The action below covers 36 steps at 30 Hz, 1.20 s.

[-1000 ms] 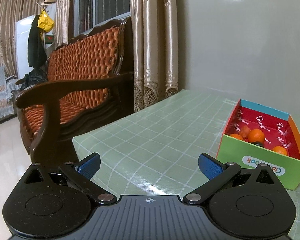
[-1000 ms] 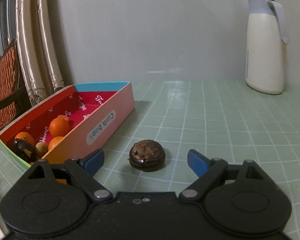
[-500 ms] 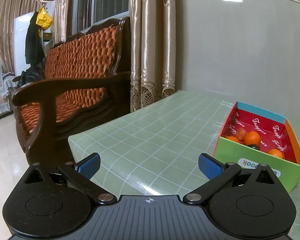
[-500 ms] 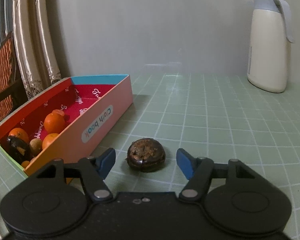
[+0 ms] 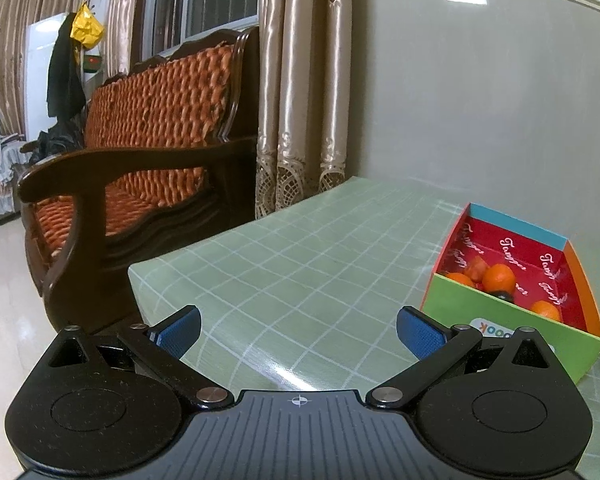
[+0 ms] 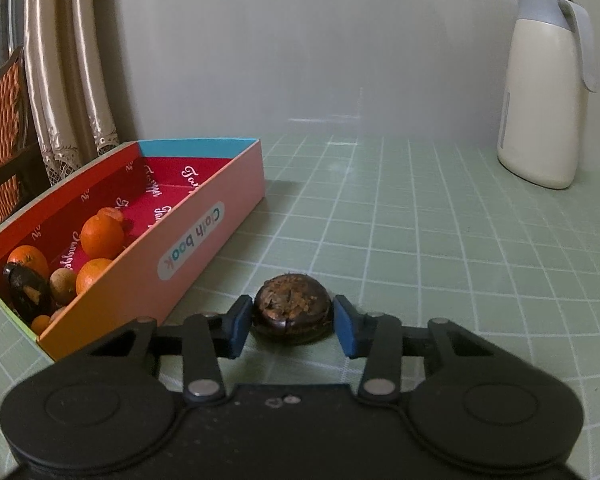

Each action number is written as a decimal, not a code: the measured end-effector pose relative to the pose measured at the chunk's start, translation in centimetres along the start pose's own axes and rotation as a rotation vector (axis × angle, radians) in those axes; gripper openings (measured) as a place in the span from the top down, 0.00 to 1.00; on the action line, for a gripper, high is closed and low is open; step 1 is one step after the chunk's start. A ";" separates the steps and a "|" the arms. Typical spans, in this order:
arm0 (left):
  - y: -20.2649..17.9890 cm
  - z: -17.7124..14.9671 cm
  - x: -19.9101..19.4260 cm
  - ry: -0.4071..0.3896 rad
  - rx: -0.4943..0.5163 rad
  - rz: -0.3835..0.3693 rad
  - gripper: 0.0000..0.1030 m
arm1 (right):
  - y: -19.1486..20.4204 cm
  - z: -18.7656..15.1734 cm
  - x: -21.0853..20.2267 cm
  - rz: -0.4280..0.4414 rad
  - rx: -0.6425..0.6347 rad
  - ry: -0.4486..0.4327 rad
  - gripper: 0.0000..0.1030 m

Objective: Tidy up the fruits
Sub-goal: 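Carry the brown nut with the right tool into the box and open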

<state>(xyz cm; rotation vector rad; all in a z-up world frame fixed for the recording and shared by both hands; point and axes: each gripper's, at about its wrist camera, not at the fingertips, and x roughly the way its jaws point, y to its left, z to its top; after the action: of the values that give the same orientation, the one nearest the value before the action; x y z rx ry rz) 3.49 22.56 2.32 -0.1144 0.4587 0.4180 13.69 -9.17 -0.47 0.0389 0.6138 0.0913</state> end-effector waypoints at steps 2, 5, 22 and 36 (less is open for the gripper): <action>-0.3 0.0 0.1 0.007 0.003 -0.004 0.00 | -0.1 0.0 0.0 0.006 0.005 -0.002 0.59; -0.8 -0.1 0.1 0.012 0.015 -0.011 0.00 | -0.3 -0.1 -0.3 0.011 0.013 -0.014 0.59; -3.5 -0.5 -0.2 0.027 0.065 -0.038 0.00 | -2.0 -0.6 -2.5 0.013 0.047 -0.045 0.59; -8.2 -0.8 -1.6 0.009 0.116 -0.127 0.00 | -5.3 -0.6 -6.2 -0.020 0.083 -0.105 0.59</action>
<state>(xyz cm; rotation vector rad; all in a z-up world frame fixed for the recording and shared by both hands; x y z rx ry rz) 5.29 14.38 2.47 -0.0330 0.4812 0.2656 8.69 -15.04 2.23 0.1174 0.5123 0.0439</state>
